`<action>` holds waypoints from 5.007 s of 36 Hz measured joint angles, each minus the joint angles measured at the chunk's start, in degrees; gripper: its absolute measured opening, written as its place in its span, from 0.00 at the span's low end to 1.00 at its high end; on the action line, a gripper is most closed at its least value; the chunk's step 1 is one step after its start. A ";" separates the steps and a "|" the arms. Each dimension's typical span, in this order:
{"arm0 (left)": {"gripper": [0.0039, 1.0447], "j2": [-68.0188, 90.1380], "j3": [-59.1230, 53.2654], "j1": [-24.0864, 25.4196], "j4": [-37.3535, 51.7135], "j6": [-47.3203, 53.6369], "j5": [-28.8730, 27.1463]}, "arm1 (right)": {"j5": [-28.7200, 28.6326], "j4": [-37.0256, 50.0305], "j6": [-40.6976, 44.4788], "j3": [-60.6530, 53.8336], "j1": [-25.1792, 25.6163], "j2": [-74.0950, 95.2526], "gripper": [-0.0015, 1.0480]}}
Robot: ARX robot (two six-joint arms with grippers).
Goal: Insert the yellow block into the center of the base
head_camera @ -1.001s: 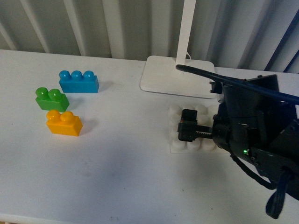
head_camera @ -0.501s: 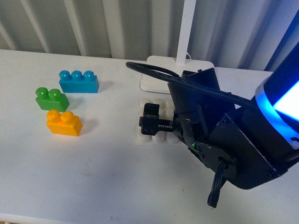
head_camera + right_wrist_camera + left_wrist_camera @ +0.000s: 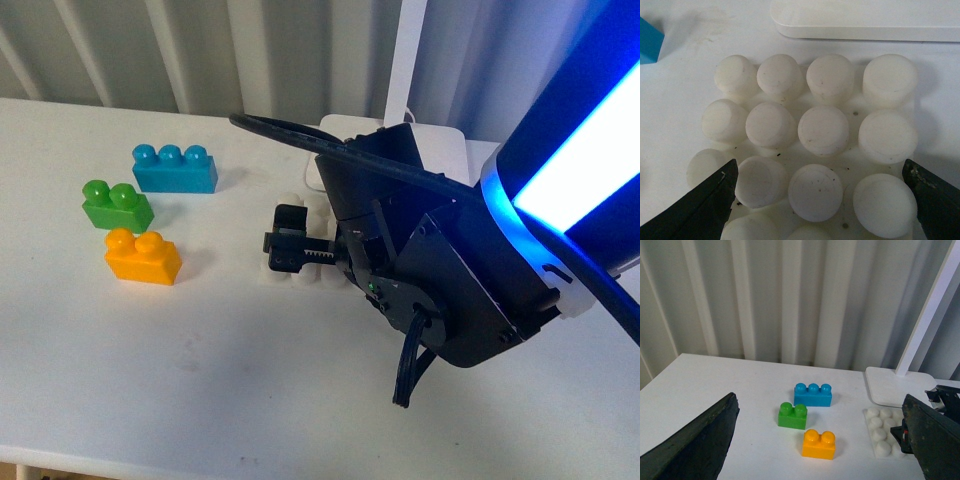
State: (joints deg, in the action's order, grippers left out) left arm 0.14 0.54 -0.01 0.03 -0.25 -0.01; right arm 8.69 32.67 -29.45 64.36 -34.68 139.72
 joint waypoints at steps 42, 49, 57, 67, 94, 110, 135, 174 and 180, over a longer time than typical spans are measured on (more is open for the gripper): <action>0.94 0.00 0.00 0.00 0.00 0.00 0.00 | -3.32 -0.81 4.02 2.10 -0.48 -0.22 0.91; 0.94 0.00 0.00 0.00 0.00 0.00 0.00 | -4.33 0.22 2.73 -2.64 2.10 -3.45 0.91; 0.94 0.00 0.00 0.00 0.00 0.00 0.00 | -5.97 4.50 2.21 -13.35 9.99 -16.15 0.91; 0.94 0.00 0.00 0.00 0.00 0.00 -0.02 | -13.16 6.08 5.42 -29.27 22.93 -35.47 0.91; 0.94 0.02 0.00 0.00 0.00 0.00 0.00 | -8.68 0.26 29.22 -64.00 34.73 -106.12 0.01; 0.94 0.02 0.00 0.00 0.00 0.00 0.00 | -8.70 -13.03 29.24 -64.04 34.73 -120.19 0.01; 0.94 0.00 0.00 0.00 0.00 0.00 -0.02 | -8.72 -30.51 29.27 -64.02 34.73 -135.73 0.01; 0.94 94.03 11.78 -9.70 60.87 -13.40 15.69 | -8.74 -32.59 29.33 -64.02 34.71 -139.47 0.91; 0.94 105.28 15.76 -9.53 64.59 -9.90 16.55 | -8.74 -32.59 29.33 -64.02 34.71 -139.49 0.91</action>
State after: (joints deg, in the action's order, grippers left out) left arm 105.43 16.29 -9.54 64.62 -10.15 16.53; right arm -0.05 0.08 -0.12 0.34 0.03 0.23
